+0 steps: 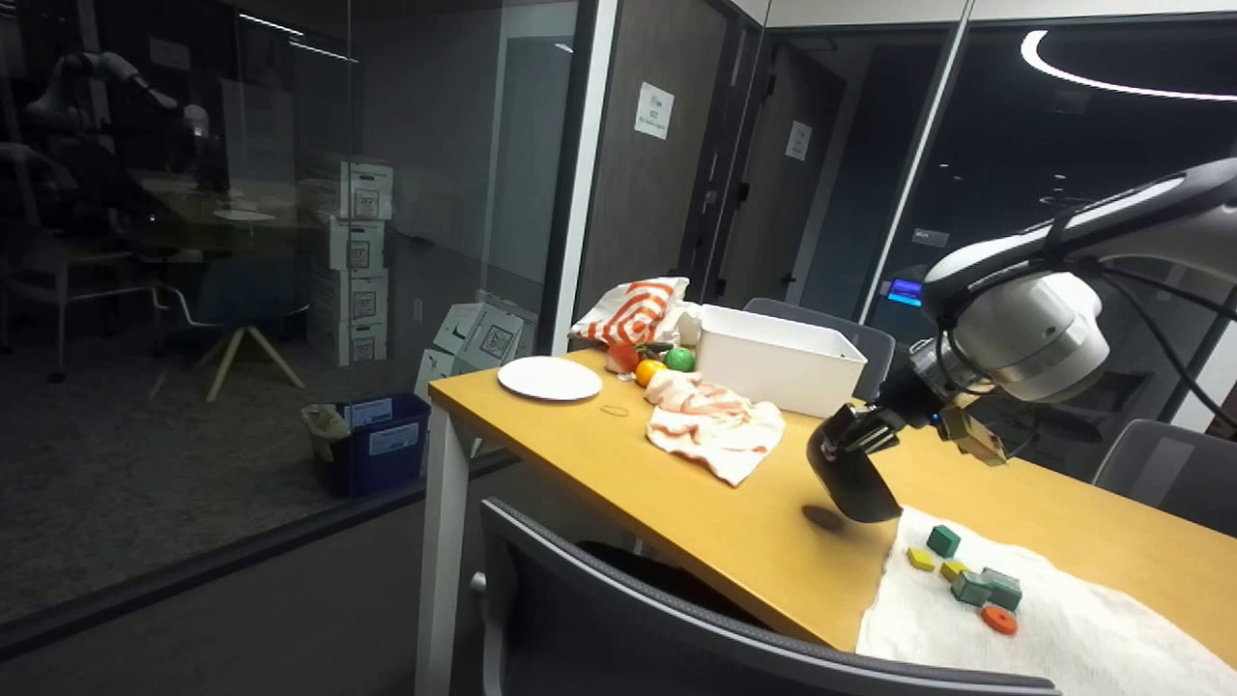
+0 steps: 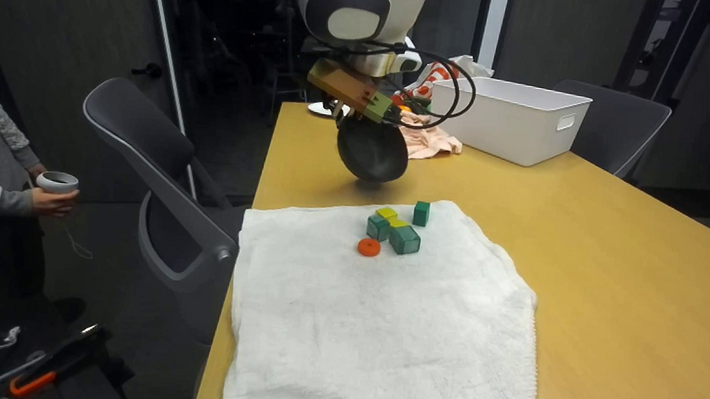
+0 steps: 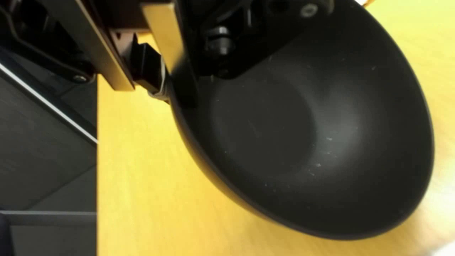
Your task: Pour the blocks from the bowl onto the towel and cover the blocks with the towel
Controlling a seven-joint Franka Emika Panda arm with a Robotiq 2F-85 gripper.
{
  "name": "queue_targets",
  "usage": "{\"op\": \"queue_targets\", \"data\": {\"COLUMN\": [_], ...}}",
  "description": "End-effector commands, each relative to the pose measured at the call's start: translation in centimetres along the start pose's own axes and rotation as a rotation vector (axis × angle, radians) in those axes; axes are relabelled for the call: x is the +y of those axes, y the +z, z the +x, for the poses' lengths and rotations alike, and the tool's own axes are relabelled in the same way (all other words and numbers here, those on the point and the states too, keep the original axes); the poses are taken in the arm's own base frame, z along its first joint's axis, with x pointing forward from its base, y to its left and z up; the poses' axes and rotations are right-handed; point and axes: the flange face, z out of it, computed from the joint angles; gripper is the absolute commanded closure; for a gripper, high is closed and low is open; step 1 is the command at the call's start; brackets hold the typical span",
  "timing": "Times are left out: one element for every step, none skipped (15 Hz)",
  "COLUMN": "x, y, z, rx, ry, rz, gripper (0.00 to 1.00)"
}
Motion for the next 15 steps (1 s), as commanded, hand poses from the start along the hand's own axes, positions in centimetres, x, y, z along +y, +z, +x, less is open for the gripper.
{"op": "queue_targets", "data": {"x": [0.1, -0.5, -1.1, -1.9, -2.7, -3.3, -3.7, -3.8, -3.5, -3.2, -3.1, -3.1, -3.2, -3.4, -3.6], "y": [1.0, 1.7, 2.2, 2.8, 3.3, 3.8, 4.3, 4.7, 4.9, 4.9, 4.8, 4.5, 3.8, 3.1, 2.0], "z": [1.4, 1.6, 1.8, 2.0, 2.2, 2.4, 2.5, 2.4, 2.2, 2.0, 1.8, 1.7, 1.8, 1.9, 2.0], "rx": [-0.005, -0.014, -0.021, -0.023, -0.029, -0.034, -0.046, -0.062, -0.077, -0.082, -0.087, -0.082, -0.073, -0.069, -0.051], "ry": [-0.048, -0.063, -0.073, -0.067, -0.070, -0.079, -0.081, -0.081, -0.068, -0.048, -0.036, -0.029, -0.020, -0.016, -0.002], "rz": [-0.176, -0.205, -0.224, -0.219, -0.223, -0.235, -0.245, -0.258, -0.262, -0.262, -0.257, -0.259, -0.269, -0.270, -0.280], "gripper": [0.94, 0.94, 0.94, 0.95, 0.95, 0.94, 0.74, 0.65, 0.60, 0.52, 0.44, 0.37, 0.29, 0.22, 0.13]}}
